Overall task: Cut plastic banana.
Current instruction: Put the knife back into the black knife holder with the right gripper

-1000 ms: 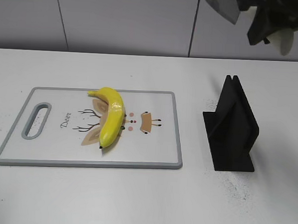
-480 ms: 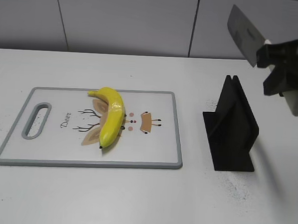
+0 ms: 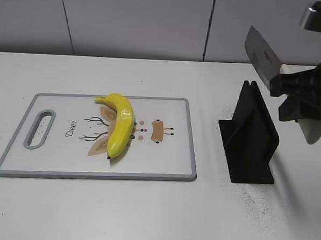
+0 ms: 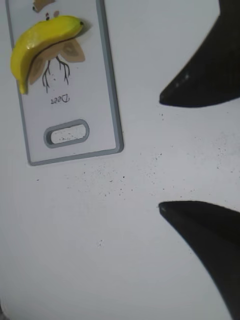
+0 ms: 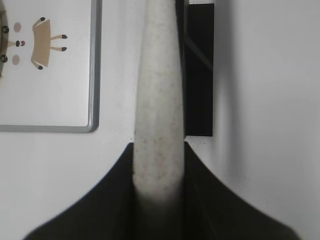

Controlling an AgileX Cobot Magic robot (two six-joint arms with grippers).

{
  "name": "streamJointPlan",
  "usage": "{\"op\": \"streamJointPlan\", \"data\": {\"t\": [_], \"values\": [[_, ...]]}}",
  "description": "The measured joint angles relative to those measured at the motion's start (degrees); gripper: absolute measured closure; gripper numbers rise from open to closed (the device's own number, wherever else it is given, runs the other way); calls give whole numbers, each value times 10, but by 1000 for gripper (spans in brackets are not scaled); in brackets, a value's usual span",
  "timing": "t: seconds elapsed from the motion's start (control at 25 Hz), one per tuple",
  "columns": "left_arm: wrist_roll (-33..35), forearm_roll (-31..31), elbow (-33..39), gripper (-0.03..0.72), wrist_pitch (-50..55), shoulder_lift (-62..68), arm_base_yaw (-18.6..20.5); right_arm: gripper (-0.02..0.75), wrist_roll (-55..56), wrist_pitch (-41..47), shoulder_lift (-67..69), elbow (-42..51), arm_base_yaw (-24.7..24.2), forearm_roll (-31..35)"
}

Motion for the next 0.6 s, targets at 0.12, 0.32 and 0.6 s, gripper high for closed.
{"op": "streamJointPlan", "data": {"t": [0.12,0.32,0.6], "values": [[-1,-13,0,122,0,-22,0,575,12,-8,0,1,0,-5],[-3,-15,3,133,-9,-32,0,575,16,-12,0,7,0,-20],[-31,4,5,135,-13,-35,0,575,18,-12,0,25,0,-21]]}}
